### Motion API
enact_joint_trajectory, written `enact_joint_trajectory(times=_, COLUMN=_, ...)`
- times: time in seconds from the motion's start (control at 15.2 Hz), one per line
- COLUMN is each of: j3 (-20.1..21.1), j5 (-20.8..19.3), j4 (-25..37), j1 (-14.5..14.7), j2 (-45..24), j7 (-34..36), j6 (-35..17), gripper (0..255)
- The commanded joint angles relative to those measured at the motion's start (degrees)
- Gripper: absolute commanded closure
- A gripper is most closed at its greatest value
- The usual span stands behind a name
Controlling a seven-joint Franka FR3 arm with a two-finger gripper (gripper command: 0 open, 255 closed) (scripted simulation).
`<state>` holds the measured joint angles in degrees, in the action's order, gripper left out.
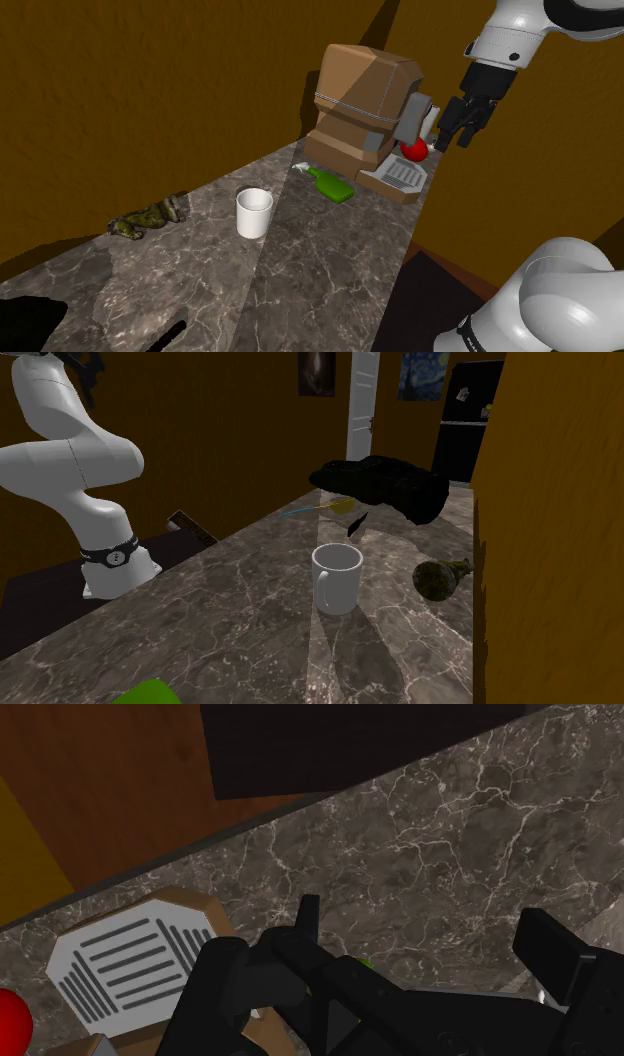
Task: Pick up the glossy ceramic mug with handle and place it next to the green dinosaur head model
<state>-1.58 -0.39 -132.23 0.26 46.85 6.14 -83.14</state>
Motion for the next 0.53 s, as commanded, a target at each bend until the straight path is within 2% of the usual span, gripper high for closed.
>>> enact_joint_trajectory(times=0.0, j3=0.0, j5=0.0, j4=0.0, j1=0.0, j2=0.0, j7=0.0, j6=0.0, gripper=0)
enact_joint_trajectory(times=0.46, j3=6.82, j5=3.91, j4=-0.03, j1=1.91, j2=-8.97, j7=7.22, j6=-8.57, gripper=0)
